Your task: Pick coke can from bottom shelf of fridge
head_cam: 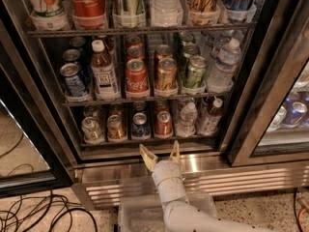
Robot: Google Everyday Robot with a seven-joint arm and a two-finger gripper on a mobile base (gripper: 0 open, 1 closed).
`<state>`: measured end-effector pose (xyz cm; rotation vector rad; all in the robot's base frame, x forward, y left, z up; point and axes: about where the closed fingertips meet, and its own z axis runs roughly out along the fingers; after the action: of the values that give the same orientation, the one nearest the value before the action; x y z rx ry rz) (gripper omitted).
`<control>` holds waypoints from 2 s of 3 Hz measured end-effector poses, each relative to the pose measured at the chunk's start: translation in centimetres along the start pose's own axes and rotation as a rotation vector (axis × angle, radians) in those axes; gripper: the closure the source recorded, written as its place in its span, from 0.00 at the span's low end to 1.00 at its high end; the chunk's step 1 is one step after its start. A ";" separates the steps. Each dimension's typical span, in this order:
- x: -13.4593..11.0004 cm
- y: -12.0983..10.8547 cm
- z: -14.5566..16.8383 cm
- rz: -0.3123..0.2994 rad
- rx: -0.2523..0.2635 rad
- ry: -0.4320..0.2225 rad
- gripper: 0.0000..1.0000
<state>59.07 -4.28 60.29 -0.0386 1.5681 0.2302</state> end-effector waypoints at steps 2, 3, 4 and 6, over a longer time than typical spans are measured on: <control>-1.6 -0.6 0.3 -0.112 0.064 -0.069 0.23; -2.0 -1.0 0.4 -0.148 0.091 -0.089 0.29; -1.9 -1.5 0.6 -0.159 0.114 -0.096 0.36; -1.6 -3.2 1.9 -0.173 0.137 -0.096 0.37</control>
Offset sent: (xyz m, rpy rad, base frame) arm 0.0039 -0.0116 0.0233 -0.1585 -0.1173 -0.1107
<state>61.46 -7.26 61.49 -0.0547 1.4720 -0.0117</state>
